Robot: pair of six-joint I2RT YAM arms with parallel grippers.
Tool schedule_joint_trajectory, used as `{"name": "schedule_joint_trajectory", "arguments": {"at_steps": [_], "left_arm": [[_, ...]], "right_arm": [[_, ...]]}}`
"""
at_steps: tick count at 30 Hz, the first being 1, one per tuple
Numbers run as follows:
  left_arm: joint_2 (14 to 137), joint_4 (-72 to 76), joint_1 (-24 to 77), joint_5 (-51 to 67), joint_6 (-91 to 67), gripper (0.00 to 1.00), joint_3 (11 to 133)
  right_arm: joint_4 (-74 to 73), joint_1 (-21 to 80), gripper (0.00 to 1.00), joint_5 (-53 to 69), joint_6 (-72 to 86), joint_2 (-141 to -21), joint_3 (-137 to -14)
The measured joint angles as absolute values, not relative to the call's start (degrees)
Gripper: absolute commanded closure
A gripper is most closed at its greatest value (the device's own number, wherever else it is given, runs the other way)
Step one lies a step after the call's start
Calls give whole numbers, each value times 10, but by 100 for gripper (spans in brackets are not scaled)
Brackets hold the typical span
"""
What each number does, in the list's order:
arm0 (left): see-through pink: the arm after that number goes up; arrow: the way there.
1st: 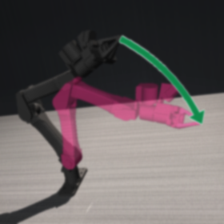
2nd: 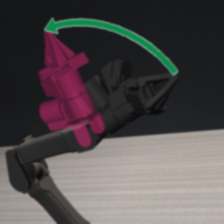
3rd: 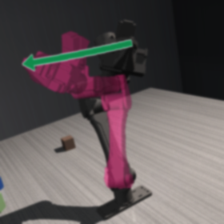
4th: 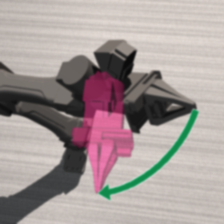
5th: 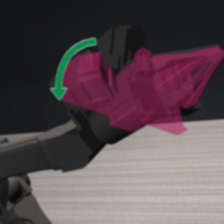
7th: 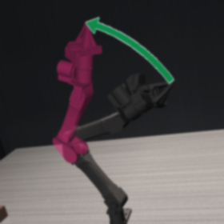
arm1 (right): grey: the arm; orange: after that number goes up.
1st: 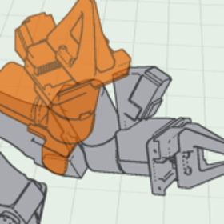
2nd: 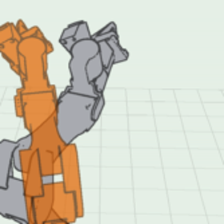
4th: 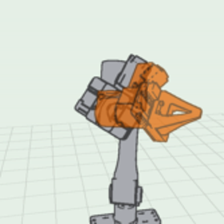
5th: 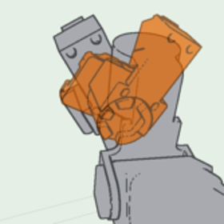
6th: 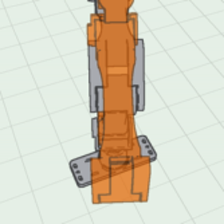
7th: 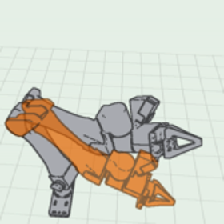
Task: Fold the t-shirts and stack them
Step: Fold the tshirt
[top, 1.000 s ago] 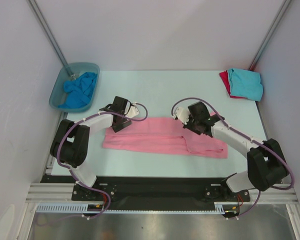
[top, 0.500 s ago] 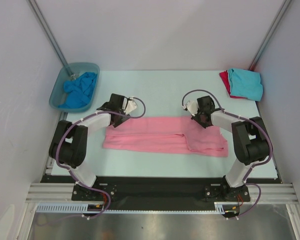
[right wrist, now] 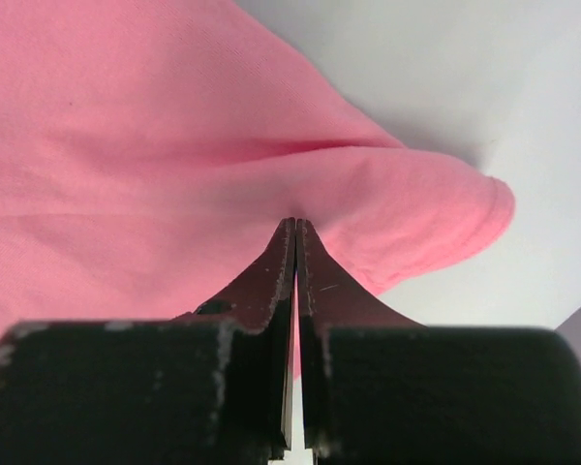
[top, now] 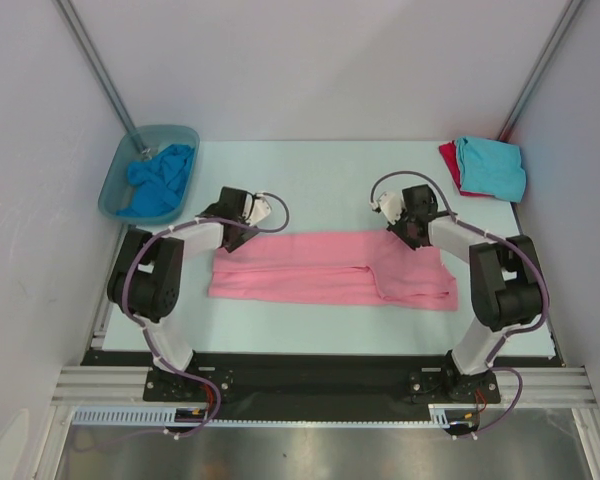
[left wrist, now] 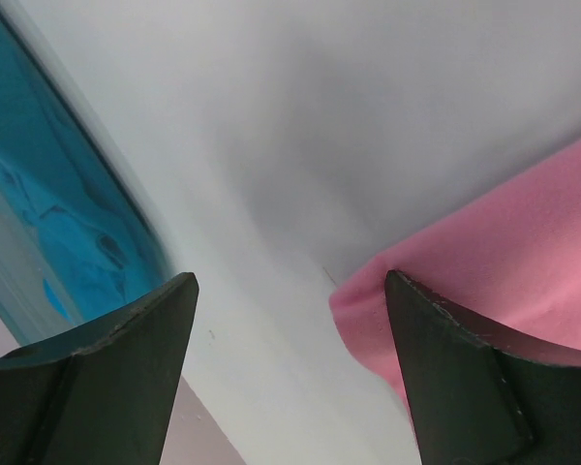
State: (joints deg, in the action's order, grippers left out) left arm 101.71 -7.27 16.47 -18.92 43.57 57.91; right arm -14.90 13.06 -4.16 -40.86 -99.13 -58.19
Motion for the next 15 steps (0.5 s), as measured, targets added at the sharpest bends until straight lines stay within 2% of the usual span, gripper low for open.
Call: {"name": "schedule_joint_trajectory", "arguments": {"at_steps": [8, 15], "left_arm": [[1039, -64, 165, -195, 436, 15, 593], [1038, -49, 163, -208, 435, 15, 593]], "right_arm": [[-143, 117, 100, -36, -402, -944, -592], [-117, 96, 100, -45, -395, -962, -609]]}}
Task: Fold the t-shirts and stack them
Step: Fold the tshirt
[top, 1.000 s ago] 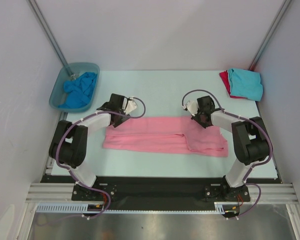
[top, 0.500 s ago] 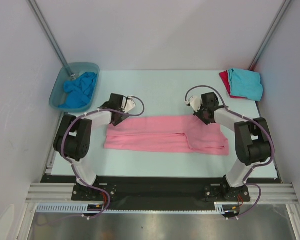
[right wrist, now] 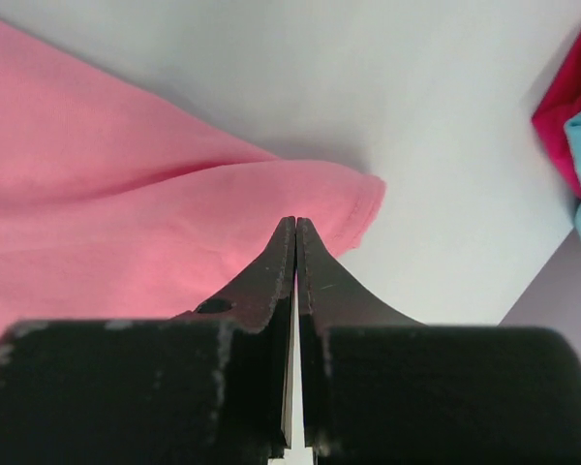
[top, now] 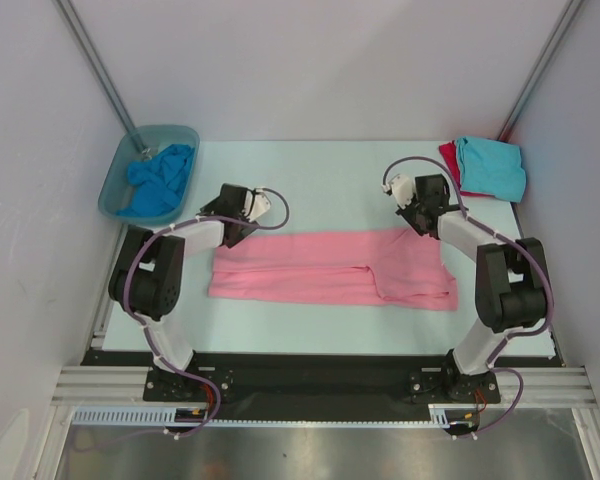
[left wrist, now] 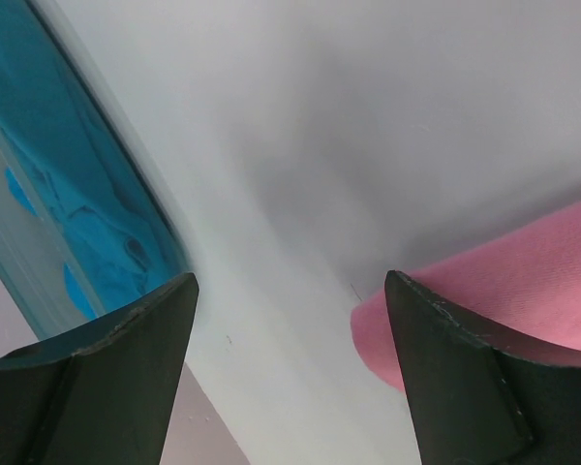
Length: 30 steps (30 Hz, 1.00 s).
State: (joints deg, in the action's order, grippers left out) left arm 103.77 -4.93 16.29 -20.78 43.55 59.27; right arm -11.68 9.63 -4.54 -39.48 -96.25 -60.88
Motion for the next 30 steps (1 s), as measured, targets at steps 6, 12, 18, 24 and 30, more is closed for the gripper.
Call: {"name": "schedule_joint_trajectory", "arguments": {"at_steps": [6, 12, 18, 24, 30], "left_arm": [[1009, -62, 162, -191, 425, 88, 593], [994, -72, 161, -175, 419, 100, 593], [993, -96, 160, -140, 399, 100, 592], [993, -144, 159, -94, 382, 100, 592], [994, -176, 158, -68, 373, 100, 592]], "right_arm": [[-106, 93, 100, -50, -395, -1013, -609], [-104, 93, 100, -52, -394, -1035, -609], [-100, 92, 100, -57, -394, -1035, -609], [-97, 90, 100, -61, -394, -1036, -609], [-93, 90, 100, -64, -393, -1036, -609]]}}
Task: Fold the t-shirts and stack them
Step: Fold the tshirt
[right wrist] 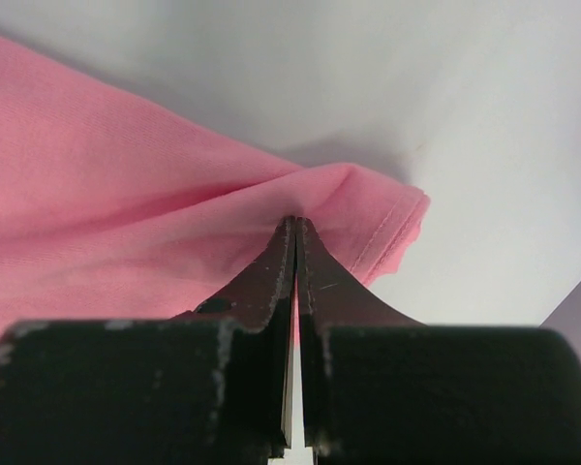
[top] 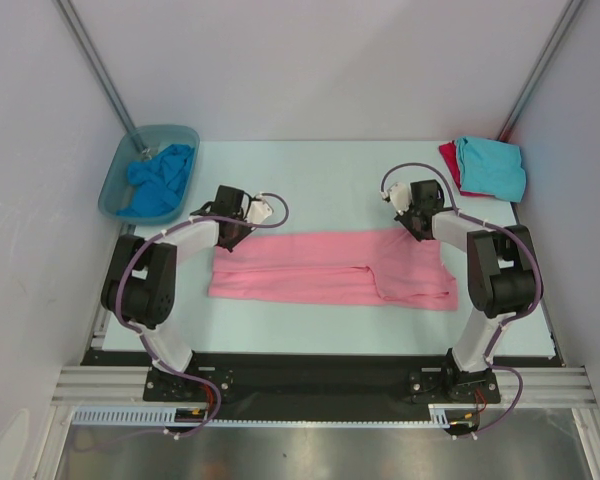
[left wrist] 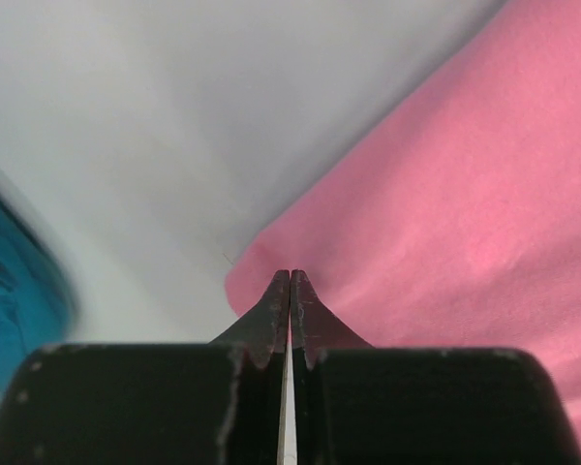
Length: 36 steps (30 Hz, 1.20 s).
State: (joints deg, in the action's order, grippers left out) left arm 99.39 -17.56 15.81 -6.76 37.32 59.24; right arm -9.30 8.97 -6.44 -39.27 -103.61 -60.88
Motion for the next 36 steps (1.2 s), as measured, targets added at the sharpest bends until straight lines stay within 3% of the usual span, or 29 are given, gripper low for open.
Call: {"name": "schedule_joint_trajectory", "arguments": {"at_steps": [36], "left_arm": [[1042, -204, 138, -61, 363, 100, 623]], "right_arm": [[-15, 22, 100, -96, -401, -1050, -578]]}}
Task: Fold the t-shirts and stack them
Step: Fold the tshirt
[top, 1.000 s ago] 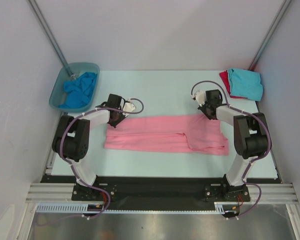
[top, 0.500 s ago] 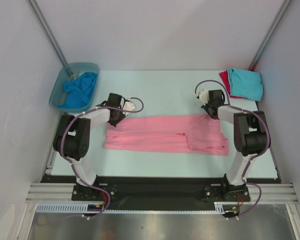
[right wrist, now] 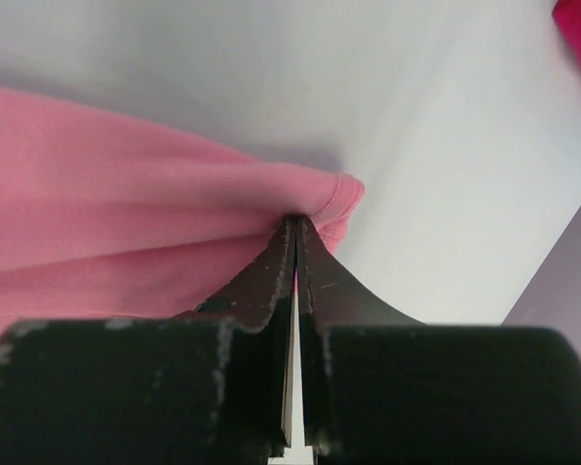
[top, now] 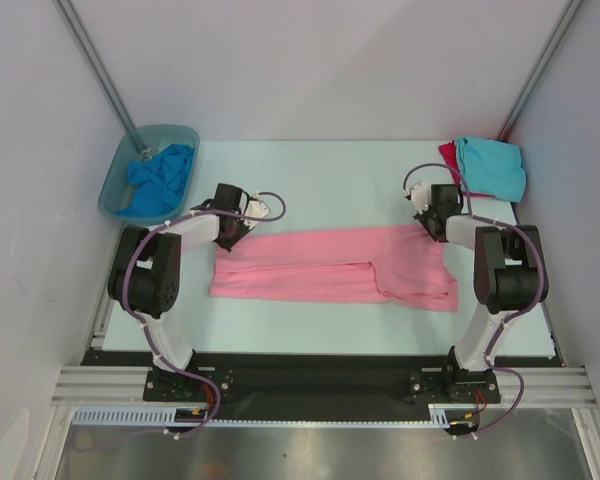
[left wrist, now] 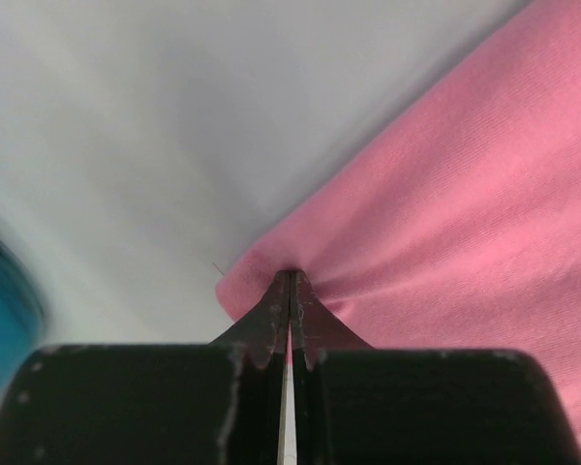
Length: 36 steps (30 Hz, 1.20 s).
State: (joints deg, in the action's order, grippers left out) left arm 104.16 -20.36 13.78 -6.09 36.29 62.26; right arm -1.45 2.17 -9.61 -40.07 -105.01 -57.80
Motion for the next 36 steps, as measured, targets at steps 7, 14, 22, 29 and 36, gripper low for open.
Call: {"name": "schedule_joint_trajectory", "arguments": {"at_steps": [7, 14, 22, 29, 36], "left_arm": [[1044, -206, 137, -63, 360, 100, 626], [1046, -207, 137, -65, 359, 100, 628], [1046, -199, 136, -89, 355, 99, 628], [1013, -185, 127, -136, 355, 58, 628], [934, -175, 126, -163, 346, 83, 624]], "right_arm": [[-22, -6, 100, -74, -405, -1043, -574], [-28, -7, 91, -67, -405, -1042, -577], [-91, 13, 80, -71, -404, -981, -583], [-136, 53, 78, -63, -389, -870, -641], [-182, 82, 100, -50, -364, -815, -628]]}}
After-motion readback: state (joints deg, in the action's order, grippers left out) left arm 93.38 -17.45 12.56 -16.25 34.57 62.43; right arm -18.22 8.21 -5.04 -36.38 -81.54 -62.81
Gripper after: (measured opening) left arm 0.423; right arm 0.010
